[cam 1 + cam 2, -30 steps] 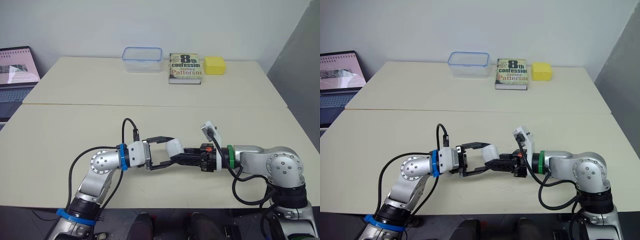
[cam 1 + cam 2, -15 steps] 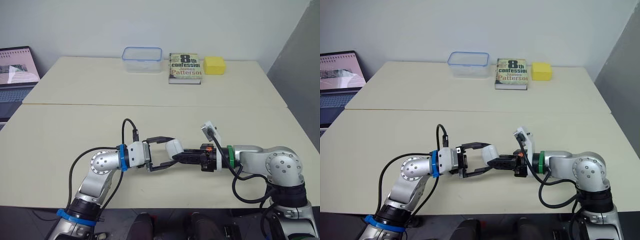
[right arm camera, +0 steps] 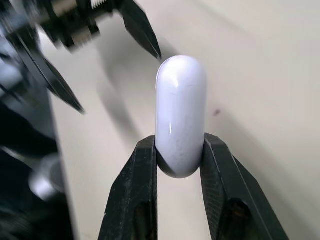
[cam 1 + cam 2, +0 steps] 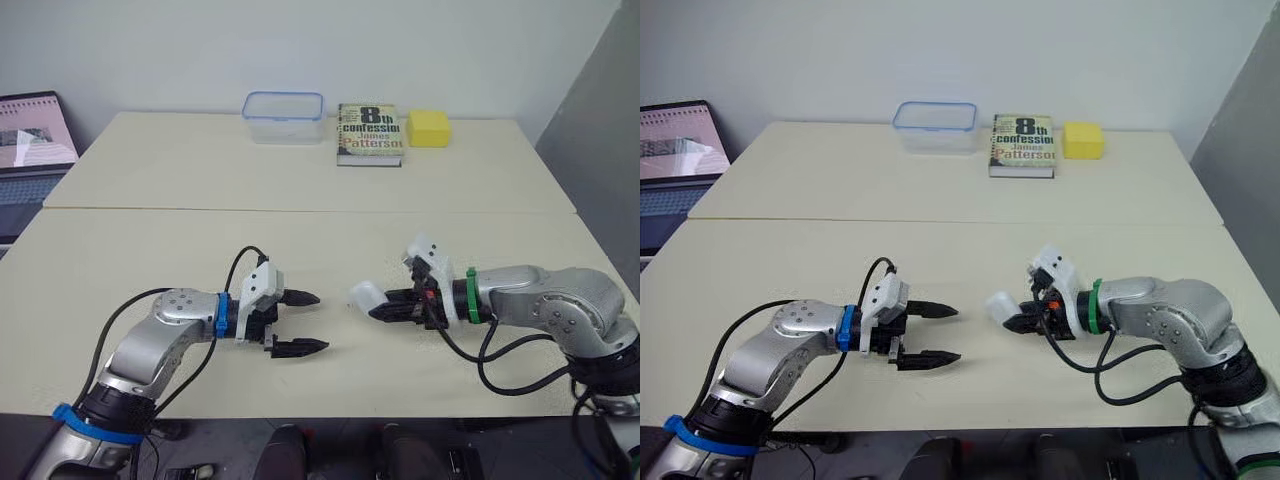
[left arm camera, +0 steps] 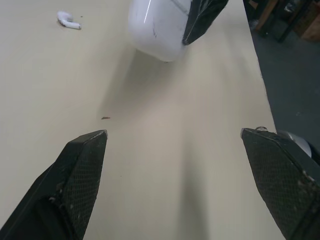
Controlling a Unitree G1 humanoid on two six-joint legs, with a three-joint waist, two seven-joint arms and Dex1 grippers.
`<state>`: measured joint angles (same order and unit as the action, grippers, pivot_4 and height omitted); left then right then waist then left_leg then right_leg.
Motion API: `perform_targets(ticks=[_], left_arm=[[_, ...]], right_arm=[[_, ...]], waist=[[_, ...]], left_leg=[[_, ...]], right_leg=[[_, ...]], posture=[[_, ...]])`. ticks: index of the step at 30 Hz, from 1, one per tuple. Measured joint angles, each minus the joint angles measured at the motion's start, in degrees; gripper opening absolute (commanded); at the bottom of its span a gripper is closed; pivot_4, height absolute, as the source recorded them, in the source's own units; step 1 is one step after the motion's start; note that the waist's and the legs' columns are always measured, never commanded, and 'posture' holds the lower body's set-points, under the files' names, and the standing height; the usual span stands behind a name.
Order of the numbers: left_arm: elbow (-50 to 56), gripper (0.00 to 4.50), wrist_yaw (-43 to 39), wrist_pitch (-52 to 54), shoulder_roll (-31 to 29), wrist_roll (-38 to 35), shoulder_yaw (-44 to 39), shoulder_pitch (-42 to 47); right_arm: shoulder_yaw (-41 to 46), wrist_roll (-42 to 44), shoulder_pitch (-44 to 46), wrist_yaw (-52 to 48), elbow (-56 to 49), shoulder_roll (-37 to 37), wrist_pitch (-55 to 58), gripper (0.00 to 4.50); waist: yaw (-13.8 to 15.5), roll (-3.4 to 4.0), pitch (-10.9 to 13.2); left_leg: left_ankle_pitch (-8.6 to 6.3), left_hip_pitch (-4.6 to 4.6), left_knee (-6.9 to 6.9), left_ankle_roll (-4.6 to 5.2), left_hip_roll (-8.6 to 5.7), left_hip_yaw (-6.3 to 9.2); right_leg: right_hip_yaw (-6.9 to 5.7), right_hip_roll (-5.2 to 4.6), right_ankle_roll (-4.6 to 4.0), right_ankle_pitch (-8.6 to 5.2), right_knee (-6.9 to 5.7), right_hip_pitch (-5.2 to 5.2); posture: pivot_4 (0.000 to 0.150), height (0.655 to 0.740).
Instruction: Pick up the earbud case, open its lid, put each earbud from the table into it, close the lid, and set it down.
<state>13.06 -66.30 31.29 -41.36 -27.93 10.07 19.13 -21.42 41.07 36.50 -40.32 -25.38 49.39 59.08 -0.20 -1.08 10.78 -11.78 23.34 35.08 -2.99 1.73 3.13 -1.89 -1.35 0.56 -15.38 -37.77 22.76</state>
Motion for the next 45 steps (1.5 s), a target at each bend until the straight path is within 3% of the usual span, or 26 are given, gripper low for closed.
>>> perform_targets(ticks=[3, 7, 29, 33, 41, 42, 45], left_arm=[[2.3, 4.5, 2.0, 3.5, 1.6, -0.2, 1.1, 2.7], [2.5, 4.5, 4.5, 3.7, 3.5, 2.4, 4.0, 4.2], [-0.3, 4.5, 2.9, 0.7, 7.3, 7.9, 9.0, 9.0], [-0.9, 3.6, 2.4, 0.4, 8.0, 8.3, 9.4, 9.9], [-1.4, 1.08, 0.8, 0.0, 8.9, 8.3, 10.0, 10.0], [-1.3, 0.85, 0.6, -0.2, 8.8, 8.5, 10.1, 10.0], [-1.2, 0.85, 0.4, -0.2, 8.8, 8.7, 10.2, 10.0]], right_arm=[[-4.7, -8.6, 1.4, -5.6, -0.9, 2.4, -7.1, 0.75], [-7.0, -13.7, 1.4, -10.2, -1.1, 2.2, -10.6, 0.75], [-7.0, -21.9, 0.3, -18.4, -2.7, 0.5, -12.4, 0.75], [-7.0, -22.0, 0.3, -18.6, -3.0, -0.4, -12.0, 0.75], [-6.6, -22.5, 0.4, -18.8, -3.1, -0.9, -10.8, 0.75], [-6.6, -22.5, 0.4, -19.0, -3.0, -1.0, -10.7, 0.75], [-6.5, -22.5, 0.4, -19.4, -3.0, -1.2, -10.3, 0.75]], waist=[[-0.1, -0.02, 0.0], [-0.1, -0.03, 0.0], [0.0, -0.03, 0.0], [0.0, -0.04, 0.0], [0.0, -0.04, 0.0], [0.0, -0.04, 0.0], [0.0, -0.04, 0.0]], left_leg=[[0.01, 0.27, 0.0, -0.01, 0.0, -0.04], [0.01, 0.45, 0.05, -0.02, 0.02, -0.03], [0.01, 0.5, 0.68, -0.02, 0.02, -0.03], [0.01, 0.47, 0.91, -0.02, -0.01, -0.03], [0.01, 0.44, 0.92, -0.02, 0.0, -0.03], [0.01, 0.44, 0.92, -0.02, 0.0, -0.03], [0.01, 0.42, 0.93, -0.01, 0.0, -0.03]], right_leg=[[0.05, 0.01, 0.02, 0.01, -0.08, 0.33], [0.05, 0.05, 0.03, 0.0, -0.21, 0.54], [0.07, 0.05, 0.02, 0.01, -0.55, 0.47], [0.12, 0.03, 0.02, 0.01, -0.84, 0.47], [0.14, 0.05, 0.02, 0.0, -0.94, 0.5], [0.14, 0.05, 0.02, 0.0, -0.94, 0.5], [0.14, 0.05, 0.02, 0.0, -0.99, 0.5]], posture=[[0.15, 0.74], [0.15, 0.74], [0.15, 0.74], [0.15, 0.74], [0.15, 0.74], [0.15, 0.74], [0.15, 0.74]])
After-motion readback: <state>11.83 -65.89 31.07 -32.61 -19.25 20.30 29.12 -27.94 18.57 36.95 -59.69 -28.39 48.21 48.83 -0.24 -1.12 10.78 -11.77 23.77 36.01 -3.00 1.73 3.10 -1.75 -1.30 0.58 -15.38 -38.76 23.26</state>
